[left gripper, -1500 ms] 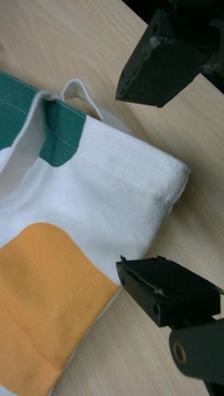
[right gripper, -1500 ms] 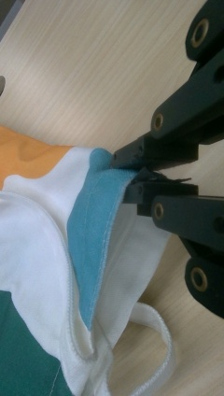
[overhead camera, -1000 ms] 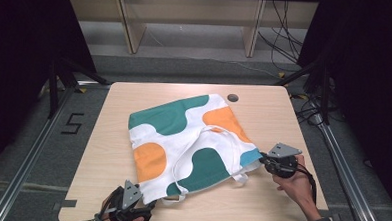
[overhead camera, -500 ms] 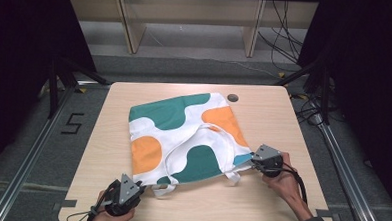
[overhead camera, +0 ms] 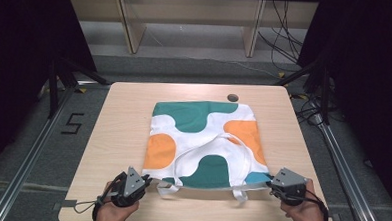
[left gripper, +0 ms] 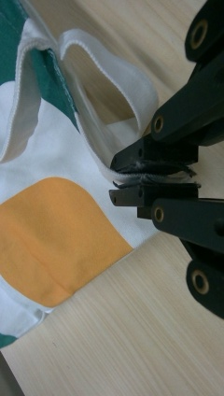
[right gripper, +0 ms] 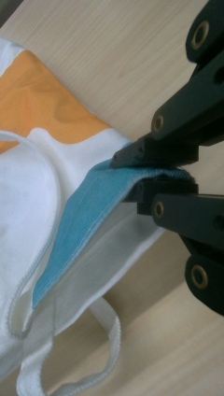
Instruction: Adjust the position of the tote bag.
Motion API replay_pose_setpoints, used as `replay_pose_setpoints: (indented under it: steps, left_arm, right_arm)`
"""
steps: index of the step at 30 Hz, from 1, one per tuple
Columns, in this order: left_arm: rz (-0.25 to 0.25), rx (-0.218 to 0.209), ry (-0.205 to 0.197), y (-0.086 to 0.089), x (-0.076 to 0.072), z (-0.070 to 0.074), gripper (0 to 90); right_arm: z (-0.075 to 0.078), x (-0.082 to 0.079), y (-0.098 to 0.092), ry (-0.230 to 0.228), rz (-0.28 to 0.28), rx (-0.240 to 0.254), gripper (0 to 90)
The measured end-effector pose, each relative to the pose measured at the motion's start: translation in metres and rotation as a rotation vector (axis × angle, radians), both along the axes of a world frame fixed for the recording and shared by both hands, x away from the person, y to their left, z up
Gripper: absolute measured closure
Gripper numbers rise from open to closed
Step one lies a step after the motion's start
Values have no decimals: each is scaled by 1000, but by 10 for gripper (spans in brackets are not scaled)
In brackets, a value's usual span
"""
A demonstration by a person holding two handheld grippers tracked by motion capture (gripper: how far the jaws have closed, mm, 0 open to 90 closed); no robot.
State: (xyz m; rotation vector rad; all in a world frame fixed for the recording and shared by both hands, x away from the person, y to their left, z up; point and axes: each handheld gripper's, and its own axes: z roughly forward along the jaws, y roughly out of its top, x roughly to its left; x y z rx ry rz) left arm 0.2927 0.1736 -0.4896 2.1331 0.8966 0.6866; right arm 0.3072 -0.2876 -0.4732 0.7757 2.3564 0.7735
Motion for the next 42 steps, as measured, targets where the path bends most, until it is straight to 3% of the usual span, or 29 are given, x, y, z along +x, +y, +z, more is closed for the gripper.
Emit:
replay_pose_setpoints:
  steps: [1,2,4,6,8,9,11,12,14,18,20,21,22,24,27,30,31,32,33,34,35,36,37,38,39,42]
  left_arm:
    - [0,0,0,0,0,0,814]
    - [3,-37,15,0,1,-1,801]
    - [26,-71,13,0,2,-1,744]
    - [16,-59,23,2,4,0,708]
    - [26,-83,30,0,4,0,685]
    - [2,-50,52,-1,8,1,657]
    - [2,-63,47,-6,11,0,632]
    - [-15,-47,47,-8,13,0,606]
    - [-24,-45,46,-12,14,0,587]
    - [-81,15,48,-17,20,-1,572]
    - [-109,9,48,-16,20,2,633]
    - [-114,6,47,-15,19,3,684]
    - [-114,6,47,-15,19,3,735]
    - [-118,-59,32,-12,15,11,798]
    - [-95,-137,-15,-9,10,21,840]
    - [-84,-147,-34,-9,9,24,846]
    - [-95,-69,-37,-6,14,22,830]
    - [-95,-69,-37,-6,14,22,819]
    - [-61,-61,-2,-10,15,11,803]
    - [-68,-4,8,-10,15,8,773]
    - [-68,-4,8,-10,15,8,742]
    - [-63,28,4,-13,14,4,742]
    - [-71,81,-1,-15,15,2,718]
    - [-35,176,0,-20,15,-3,659]
    - [-28,218,8,-22,15,-4,639]
    - [-22,221,8,-22,16,-7,624]
  right_arm:
    - [0,0,0,0,0,0,847]
    - [0,-5,-1,1,0,-8,846]
    - [-1,-4,-1,-3,4,-1,832]
    - [-4,-2,-1,4,7,24,777]
    - [-6,0,0,-14,-1,16,712]
    - [-6,1,2,-3,6,16,678]
    - [-5,3,5,-57,17,7,648]
    - [-4,3,7,-67,34,-7,633]
    - [-4,3,10,-71,50,-16,624]
    - [-8,7,19,-73,99,-58,609]
    - [-7,10,20,-69,109,-41,677]
    - [-5,10,18,-70,115,-28,754]
    - [-5,10,18,-70,115,-28,754]
    - [2,11,14,-107,114,-5,861]
    - [13,9,9,-138,59,76,874]
    - [19,9,5,-167,56,111,875]
    - [20,9,6,-169,39,123,874]
    - [19,9,7,-158,44,113,874]
    - [18,9,9,-149,47,104,874]
    - [16,10,10,-152,50,100,873]
    - [16,10,10,-145,56,89,874]
    - [16,10,10,-145,56,89,874]
    - [15,10,10,-141,56,87,873]
    - [16,10,10,-144,54,93,874]
    - [16,10,10,-145,47,95,874]
    - [16,10,11,-143,53,92,874]
